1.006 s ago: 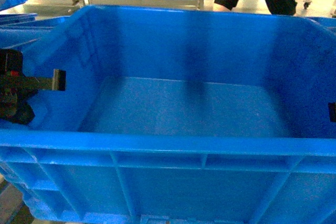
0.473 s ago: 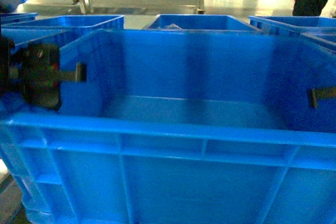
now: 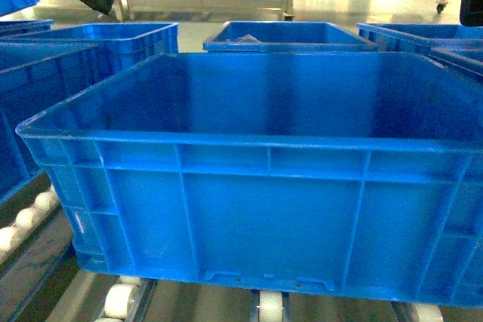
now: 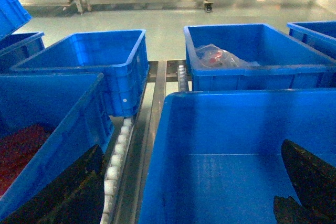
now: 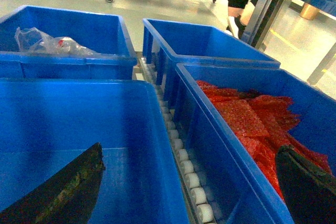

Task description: Place box next to blue box on left shelf

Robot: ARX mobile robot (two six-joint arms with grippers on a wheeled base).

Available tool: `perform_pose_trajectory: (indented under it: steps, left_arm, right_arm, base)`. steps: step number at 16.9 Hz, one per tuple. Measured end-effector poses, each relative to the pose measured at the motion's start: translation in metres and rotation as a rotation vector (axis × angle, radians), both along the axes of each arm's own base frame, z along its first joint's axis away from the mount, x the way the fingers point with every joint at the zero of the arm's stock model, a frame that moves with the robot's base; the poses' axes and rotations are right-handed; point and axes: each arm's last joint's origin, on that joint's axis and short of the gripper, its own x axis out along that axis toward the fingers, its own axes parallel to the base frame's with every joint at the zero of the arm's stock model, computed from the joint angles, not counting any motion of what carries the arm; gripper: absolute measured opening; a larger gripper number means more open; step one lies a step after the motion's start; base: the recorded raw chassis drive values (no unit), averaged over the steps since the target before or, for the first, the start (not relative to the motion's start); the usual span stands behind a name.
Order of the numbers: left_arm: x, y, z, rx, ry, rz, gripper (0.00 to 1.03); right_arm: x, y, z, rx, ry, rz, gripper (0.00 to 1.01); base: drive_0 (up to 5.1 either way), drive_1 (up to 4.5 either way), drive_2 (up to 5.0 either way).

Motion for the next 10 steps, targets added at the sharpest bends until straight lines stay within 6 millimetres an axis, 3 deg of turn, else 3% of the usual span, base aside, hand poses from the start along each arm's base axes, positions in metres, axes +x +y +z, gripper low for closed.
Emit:
perform_pose_trajectory:
  steps: [5,6,8,10]
  left_arm:
    - [0.000,0.000,0.000,0.000,0.000,0.000,0.98]
    - [-0.002,0.004,-0.001,-0.024,-0.087,0.008,0.90]
    - [-0.028,0.029,-0.023,-0.039,-0.130,0.021,0.64]
    - [-0.037,0.040,-0.032,-0.036,-0.125,0.042,0.53]
  right_arm:
    - [0.000,0.000,0.000,0.000,0.000,0.000,0.98]
    - [0.000,0.000,0.001,0.013,-0.018,0.012,0.97]
    - [-0.017,-0.026,-0.011,0.123,-0.175,0.250,0.74]
    - [-0.028,-0.039,-0.019,0.129,-0.187,0.288,0.63]
  base:
    - [0.0,0.00,0.0]
    - [0.0,0.00,0.0]
    - [0.0,0.00,0.0]
    - [0.0,0.00,0.0]
